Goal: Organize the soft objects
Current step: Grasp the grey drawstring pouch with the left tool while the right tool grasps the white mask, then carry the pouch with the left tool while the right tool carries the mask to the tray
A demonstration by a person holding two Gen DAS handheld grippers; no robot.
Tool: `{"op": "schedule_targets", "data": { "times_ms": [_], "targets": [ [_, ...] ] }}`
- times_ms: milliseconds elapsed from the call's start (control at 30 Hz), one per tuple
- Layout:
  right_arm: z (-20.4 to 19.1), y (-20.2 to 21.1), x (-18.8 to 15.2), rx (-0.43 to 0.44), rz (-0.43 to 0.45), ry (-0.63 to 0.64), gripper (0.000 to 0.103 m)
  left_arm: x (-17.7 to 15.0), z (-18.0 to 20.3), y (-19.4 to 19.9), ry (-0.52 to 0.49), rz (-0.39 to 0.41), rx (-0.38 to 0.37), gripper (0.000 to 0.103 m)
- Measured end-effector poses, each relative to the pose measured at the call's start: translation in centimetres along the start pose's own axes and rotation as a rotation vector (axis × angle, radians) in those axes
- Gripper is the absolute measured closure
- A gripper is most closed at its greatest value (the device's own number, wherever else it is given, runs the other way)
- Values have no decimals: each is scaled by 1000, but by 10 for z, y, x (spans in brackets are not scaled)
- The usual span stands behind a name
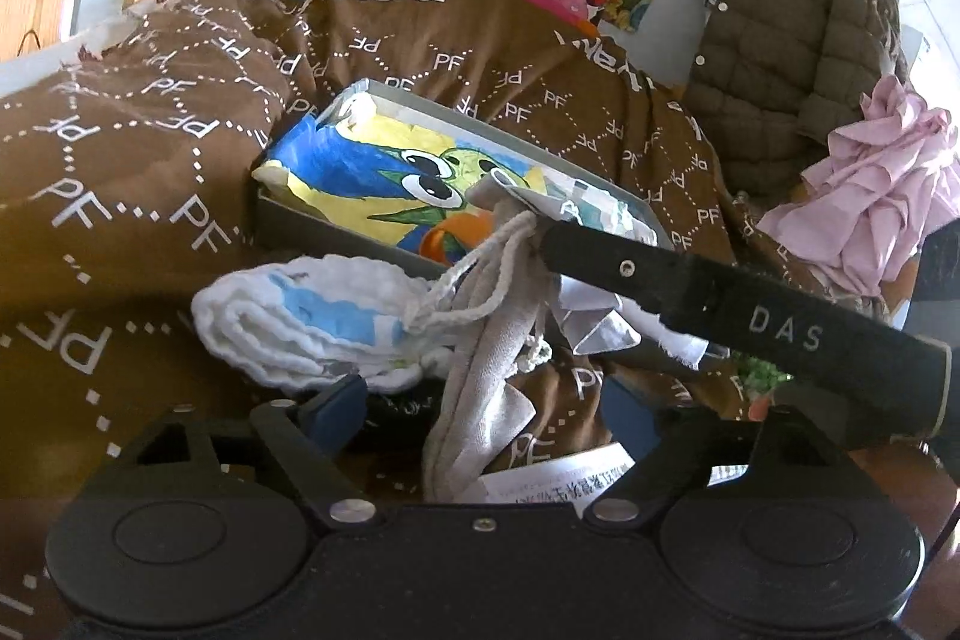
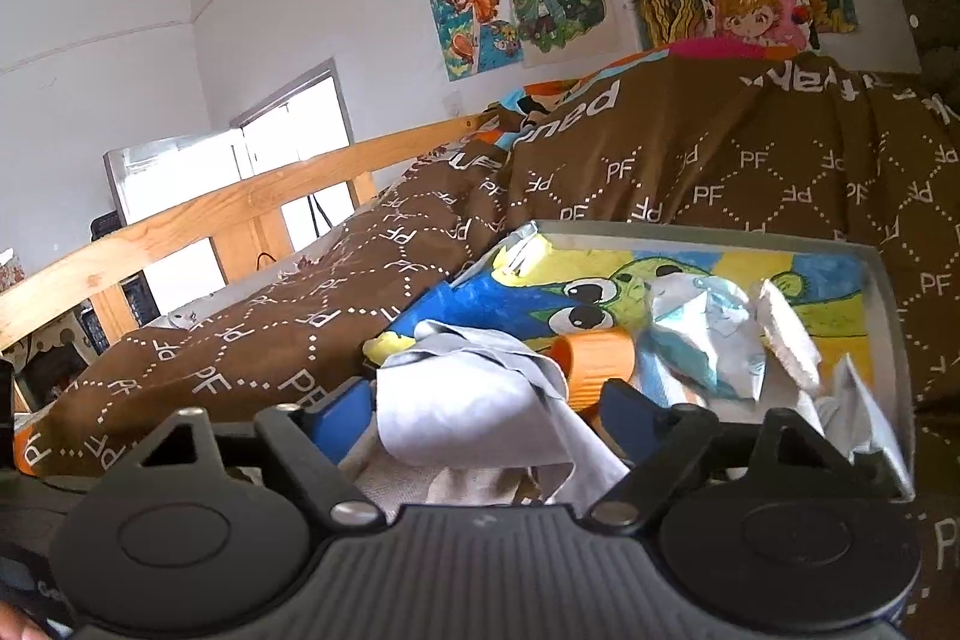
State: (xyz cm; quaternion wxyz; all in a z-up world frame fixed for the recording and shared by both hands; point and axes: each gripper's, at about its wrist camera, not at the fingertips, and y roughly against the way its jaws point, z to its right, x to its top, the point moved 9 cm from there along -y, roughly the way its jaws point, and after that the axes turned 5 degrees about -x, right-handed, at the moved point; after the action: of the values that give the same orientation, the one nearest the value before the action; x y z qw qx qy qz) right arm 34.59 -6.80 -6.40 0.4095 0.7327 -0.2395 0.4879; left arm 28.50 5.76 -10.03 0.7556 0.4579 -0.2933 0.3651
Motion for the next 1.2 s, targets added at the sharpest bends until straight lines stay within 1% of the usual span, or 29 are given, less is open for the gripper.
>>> {"op": "schedule_targets", "data": {
  "times_ms": [67, 133, 200, 267, 300, 333, 367, 400, 467, 500, 533, 567, 633, 800, 867, 1000, 1200],
  "targets": [
    [1, -2, -2, 1, -9, -7, 26, 0, -2, -4, 23, -9, -5, 26],
    [2, -3, -4, -3, -19, -16, 35, 0, -3, -7, 39, -19, -8, 31],
    [4, -3, -4, 0, -25, -33, 43, -1, -4, -10, 50, -29, -12, 38],
    [6, -4, -4, 6, -29, -51, 48, -3, -4, -12, 60, -40, -15, 47],
    [7, -4, -4, 6, -31, -59, 52, -4, -4, -14, 62, -46, -13, 49],
    [9, -4, -4, 4, -33, -66, 59, -4, -4, -15, 62, -51, -13, 53],
    [10, -3, -4, 3, -34, -71, 61, -5, -4, -16, 62, -55, -15, 57],
    [10, -3, -3, 2, -33, -73, 65, -5, -3, -16, 60, -55, -15, 58],
    [10, -3, -3, 2, -30, -76, 71, -4, -3, -16, 54, -52, -10, 65],
    [10, -2, -2, 1, -27, -76, 76, -4, -3, -16, 52, -51, -9, 67],
    [10, -2, -2, -3, -26, -73, 79, -3, -3, -16, 50, -50, -4, 71],
    [9, -2, -2, -4, -26, -71, 80, -3, -3, -15, 47, -48, 2, 77],
    [10, -2, -3, -1, -30, -78, 81, -3, -5, -15, 43, -50, 14, 83],
    [9, 2, 0, 22, -30, -96, 83, -4, -5, -14, 22, -50, 31, 88],
    [8, 4, 1, 29, -30, -97, 91, -3, -5, -14, 12, -48, 38, 91],
    [7, 11, 5, 34, -19, -93, 97, -3, -6, -11, 11, -39, 59, 95],
    [6, 26, 14, 24, 7, -89, 99, 1, -1, -1, 0, -13, 77, 97]
  ]
}}
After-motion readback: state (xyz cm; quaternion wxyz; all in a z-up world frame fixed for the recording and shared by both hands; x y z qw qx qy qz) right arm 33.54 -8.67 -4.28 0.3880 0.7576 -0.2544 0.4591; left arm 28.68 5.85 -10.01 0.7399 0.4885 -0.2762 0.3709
